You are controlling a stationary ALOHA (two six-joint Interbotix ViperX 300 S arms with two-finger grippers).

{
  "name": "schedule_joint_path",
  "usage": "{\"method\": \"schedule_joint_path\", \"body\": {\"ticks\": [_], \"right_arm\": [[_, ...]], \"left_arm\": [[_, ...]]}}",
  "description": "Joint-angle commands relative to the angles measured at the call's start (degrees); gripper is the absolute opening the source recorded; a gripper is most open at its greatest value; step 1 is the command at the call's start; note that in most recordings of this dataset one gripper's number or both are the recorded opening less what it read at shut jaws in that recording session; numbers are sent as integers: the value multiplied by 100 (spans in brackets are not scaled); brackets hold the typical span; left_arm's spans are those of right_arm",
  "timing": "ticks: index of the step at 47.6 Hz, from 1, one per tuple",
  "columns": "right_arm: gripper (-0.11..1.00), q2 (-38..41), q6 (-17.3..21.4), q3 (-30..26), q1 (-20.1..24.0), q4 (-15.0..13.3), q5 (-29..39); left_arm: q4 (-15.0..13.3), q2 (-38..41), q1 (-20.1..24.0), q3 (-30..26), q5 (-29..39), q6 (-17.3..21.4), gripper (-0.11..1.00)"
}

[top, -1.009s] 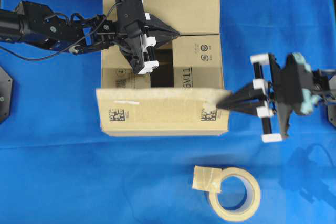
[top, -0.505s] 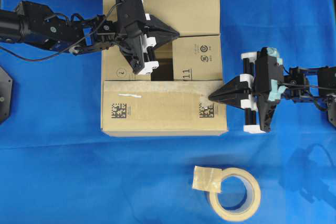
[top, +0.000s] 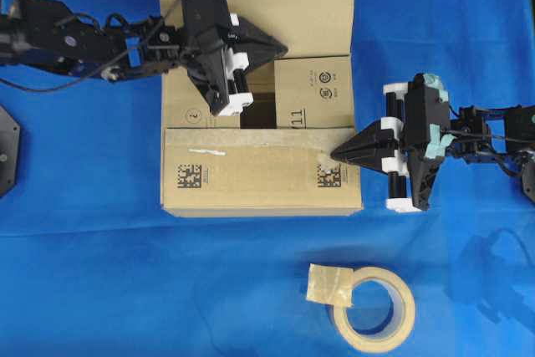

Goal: Close the cardboard box.
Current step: 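Lift the left gripper up behind the back flap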

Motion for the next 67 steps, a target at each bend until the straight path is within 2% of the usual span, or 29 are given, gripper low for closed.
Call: {"method": "schedule_joint_path", "body": {"ticks": [1, 9, 15, 24, 30, 38, 46, 58, 67], "right_arm": [[0, 0, 0, -62, 0, 18, 18], [0, 0, 0, -62, 0, 18, 18], [0, 0, -18, -62, 0, 18, 0], [0, 0, -44, -62, 0, 9, -53], [0, 0, -53, -53, 0, 9, -62], [0, 0, -62, -62, 0, -9, -79], [0, 0, -62, -62, 0, -9, -105], [0, 0, -62, -62, 0, -18, -114], [0, 0, -70, -62, -9, -18, -149]], "left_arm": [[0, -396, 44, -237, 220, 18, 0], [0, -738, 308, -501, 773, 44, 0], [9, -879, 703, -765, 1310, 70, 0], [18, -694, 1485, -1310, 2479, 492, 0], [18, -448, 1758, -1608, 3243, 659, 0], [18, -97, 1784, -1811, 3814, 738, 0], [18, 185, 1767, -1846, 3946, 668, 0], [18, 193, 1591, -1890, 4034, 712, 0], [18, 141, 1424, -2074, 4482, 694, 0]]}}
